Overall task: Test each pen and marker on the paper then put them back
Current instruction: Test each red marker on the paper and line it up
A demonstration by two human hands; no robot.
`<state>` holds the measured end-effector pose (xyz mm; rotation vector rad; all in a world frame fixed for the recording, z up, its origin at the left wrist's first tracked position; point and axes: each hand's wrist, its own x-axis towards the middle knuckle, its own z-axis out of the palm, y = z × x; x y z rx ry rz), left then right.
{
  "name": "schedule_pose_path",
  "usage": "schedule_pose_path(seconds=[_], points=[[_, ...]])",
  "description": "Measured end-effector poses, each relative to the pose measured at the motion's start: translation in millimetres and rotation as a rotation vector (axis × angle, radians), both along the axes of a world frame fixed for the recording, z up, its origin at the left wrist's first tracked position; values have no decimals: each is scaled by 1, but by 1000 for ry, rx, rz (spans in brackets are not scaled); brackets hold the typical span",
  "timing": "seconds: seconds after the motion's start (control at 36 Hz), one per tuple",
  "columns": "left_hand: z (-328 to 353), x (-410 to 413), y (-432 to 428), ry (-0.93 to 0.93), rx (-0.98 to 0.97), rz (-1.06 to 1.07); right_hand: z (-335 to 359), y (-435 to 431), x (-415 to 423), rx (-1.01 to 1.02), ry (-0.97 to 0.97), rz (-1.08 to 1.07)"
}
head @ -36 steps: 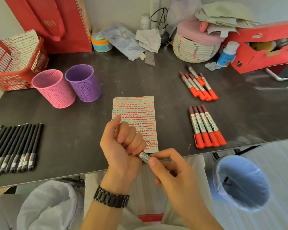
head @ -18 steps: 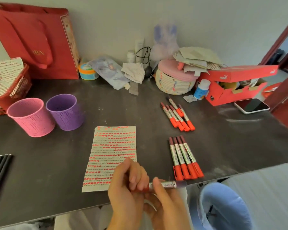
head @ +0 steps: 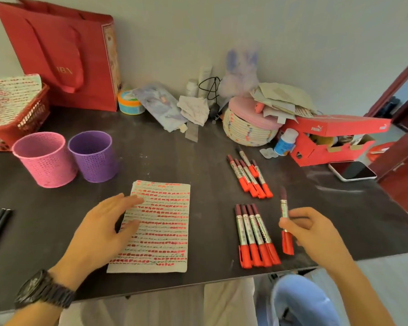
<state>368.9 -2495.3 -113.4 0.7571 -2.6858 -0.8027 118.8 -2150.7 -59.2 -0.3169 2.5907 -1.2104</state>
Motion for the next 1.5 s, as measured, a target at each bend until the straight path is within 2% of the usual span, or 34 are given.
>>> schedule_pose_path(seconds=[0.11, 0.22, 0.81, 0.97, 1.11, 1.25, 1.36, 1.5], points=[[-7, 4, 4, -74, -90, -70, -15, -4, -11, 215, 55, 98], [-3, 5, 5, -69, -103, -75, -24, -10, -8, 279, 93, 106], [-11, 6, 2, -62, -86, -60, -25, -11, 8, 298, 64, 40], [-15, 4, 1, -83, -110, -55, -18, -32, -6, 328, 193, 24], [-14, 4, 2, -76, -108, -53, -10, -84, -29, 360, 316, 64], [-13, 5, 3, -90, -102, -45, -7, -131, -52, 513, 443, 153], [-13, 5, 5, -99, -104, -36, -9, -150, -59, 703, 447, 181], [-13, 3, 5, -106, -107, -33, -10, -157, -59, 811, 514, 178]])
